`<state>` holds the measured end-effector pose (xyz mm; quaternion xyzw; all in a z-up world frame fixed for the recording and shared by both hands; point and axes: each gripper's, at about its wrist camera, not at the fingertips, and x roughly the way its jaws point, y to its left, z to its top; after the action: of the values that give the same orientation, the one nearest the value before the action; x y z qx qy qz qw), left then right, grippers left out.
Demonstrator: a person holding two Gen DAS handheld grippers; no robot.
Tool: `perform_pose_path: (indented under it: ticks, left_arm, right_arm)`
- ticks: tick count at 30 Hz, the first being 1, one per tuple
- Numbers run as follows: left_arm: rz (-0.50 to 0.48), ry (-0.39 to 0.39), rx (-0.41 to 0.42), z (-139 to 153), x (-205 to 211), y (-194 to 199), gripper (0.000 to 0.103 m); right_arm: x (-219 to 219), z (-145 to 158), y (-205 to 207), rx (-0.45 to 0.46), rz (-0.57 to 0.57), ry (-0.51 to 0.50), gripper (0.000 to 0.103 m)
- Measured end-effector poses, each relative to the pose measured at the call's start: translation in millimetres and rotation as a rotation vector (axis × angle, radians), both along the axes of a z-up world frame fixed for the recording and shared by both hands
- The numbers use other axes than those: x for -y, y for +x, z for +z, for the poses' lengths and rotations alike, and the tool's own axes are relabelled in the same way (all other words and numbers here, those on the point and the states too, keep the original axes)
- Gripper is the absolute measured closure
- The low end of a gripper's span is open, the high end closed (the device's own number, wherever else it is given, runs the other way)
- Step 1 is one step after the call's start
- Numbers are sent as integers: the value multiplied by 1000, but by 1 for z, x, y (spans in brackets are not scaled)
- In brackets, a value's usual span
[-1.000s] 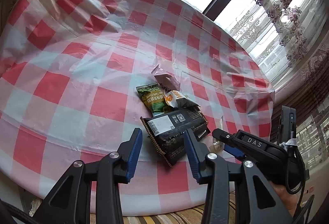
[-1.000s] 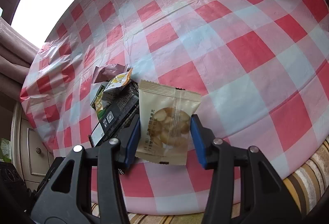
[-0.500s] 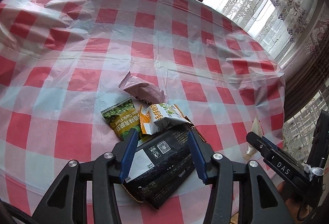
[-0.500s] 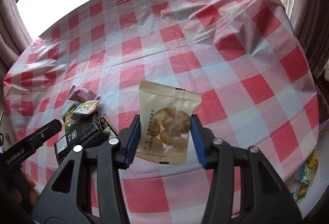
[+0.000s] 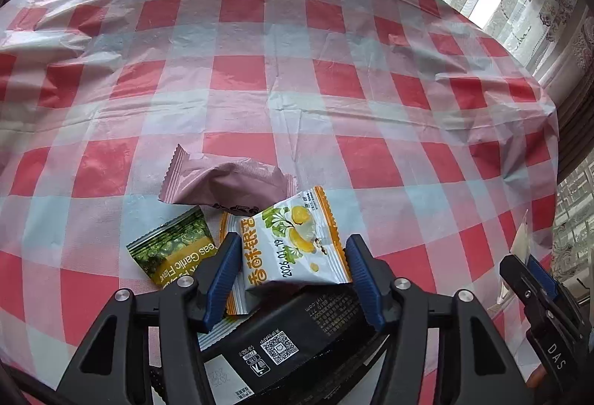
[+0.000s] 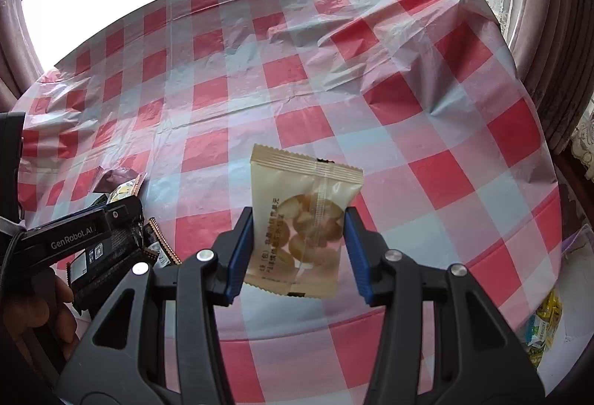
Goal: Organize snacks
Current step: 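Grasp the cream cookie packet with the right tool while the left tool grasps the yellow-white packet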
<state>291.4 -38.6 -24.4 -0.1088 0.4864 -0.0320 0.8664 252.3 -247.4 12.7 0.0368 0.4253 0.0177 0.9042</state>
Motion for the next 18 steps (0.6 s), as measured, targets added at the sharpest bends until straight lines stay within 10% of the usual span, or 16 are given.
perform_pose_path:
  ticks: [18]
  left_arm:
    - [29, -53, 27, 1, -5, 5, 68]
  right_arm:
    - [-3, -2, 1, -2, 29, -6, 52]
